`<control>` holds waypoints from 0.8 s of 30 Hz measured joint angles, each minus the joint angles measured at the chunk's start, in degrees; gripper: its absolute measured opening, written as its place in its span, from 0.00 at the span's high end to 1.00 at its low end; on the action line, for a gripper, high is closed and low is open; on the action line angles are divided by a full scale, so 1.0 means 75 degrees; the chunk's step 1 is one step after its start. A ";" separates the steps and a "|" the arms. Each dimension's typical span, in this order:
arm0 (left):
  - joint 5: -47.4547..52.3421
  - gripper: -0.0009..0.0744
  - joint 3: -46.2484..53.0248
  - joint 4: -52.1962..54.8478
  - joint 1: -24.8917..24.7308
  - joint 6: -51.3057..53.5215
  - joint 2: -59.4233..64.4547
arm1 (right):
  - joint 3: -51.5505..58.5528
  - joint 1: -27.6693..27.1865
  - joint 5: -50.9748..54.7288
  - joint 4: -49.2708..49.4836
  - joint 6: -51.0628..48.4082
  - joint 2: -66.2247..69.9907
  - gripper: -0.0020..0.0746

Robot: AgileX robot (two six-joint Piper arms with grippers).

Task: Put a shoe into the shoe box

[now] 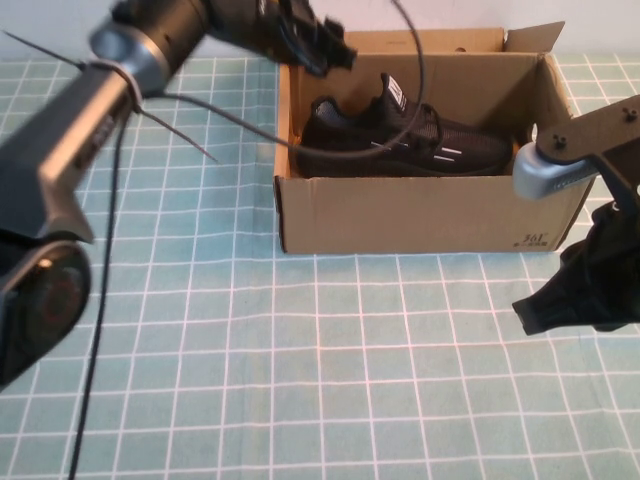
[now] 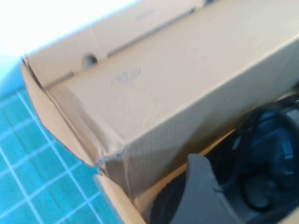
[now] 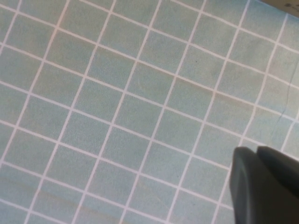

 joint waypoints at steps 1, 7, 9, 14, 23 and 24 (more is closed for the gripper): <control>0.0112 0.51 0.0000 0.0017 0.0000 0.0000 -0.0159 | 0.0000 0.0000 0.0000 0.0000 0.0000 0.0000 0.98; 0.1064 0.86 0.0000 0.0236 0.0000 -0.0010 -0.0942 | 0.0000 0.0000 0.0252 0.0000 0.0000 0.0000 0.98; 0.1479 0.93 0.0000 0.0271 0.0000 -0.0010 -0.1182 | 0.0000 0.0000 0.0319 0.0000 0.0000 0.0000 0.98; 0.2175 0.98 0.0000 0.0334 0.0000 -0.0010 -0.1759 | 0.0000 0.0000 0.0350 0.0048 0.0145 -0.0218 0.98; 0.2616 0.99 0.1225 0.0297 0.0000 -0.0010 -0.3678 | 0.0000 0.0039 0.1132 0.0445 0.0517 -0.1370 0.98; 0.2486 0.99 0.1667 0.0284 0.0000 0.0005 -0.4028 | 0.0000 0.0102 0.1155 0.0461 0.0554 -0.1610 0.98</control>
